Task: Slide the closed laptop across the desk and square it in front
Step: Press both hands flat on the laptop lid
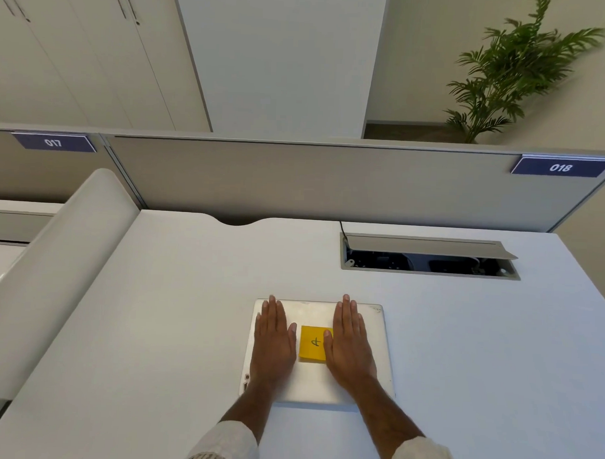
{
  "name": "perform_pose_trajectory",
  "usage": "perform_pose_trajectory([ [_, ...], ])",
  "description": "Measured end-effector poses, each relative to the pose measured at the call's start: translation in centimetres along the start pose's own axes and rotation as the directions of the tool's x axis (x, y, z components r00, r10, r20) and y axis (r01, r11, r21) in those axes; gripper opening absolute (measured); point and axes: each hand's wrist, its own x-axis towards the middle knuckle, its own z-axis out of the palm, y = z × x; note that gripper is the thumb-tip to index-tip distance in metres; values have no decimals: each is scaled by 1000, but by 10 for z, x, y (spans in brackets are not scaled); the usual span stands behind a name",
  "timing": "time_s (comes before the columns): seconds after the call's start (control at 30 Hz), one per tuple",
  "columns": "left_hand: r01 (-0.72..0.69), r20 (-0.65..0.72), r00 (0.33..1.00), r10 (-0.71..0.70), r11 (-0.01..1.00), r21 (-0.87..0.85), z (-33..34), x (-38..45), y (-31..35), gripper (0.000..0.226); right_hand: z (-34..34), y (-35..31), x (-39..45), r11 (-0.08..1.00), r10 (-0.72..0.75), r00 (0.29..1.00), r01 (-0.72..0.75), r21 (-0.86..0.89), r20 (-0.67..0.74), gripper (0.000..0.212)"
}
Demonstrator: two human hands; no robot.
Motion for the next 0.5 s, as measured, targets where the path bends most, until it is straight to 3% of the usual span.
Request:
perform_pose_trajectory([
  [0.27, -205, 108, 975, 192, 971, 124, -10, 1, 14, 57, -5, -5, -1, 997, -65, 998, 65, -48, -13, 68],
  [0.5, -193, 131, 976, 175, 970, 146, -12, -3, 27, 59, -11, -10, -2, 996, -45, 998, 42, -75, -41, 66],
])
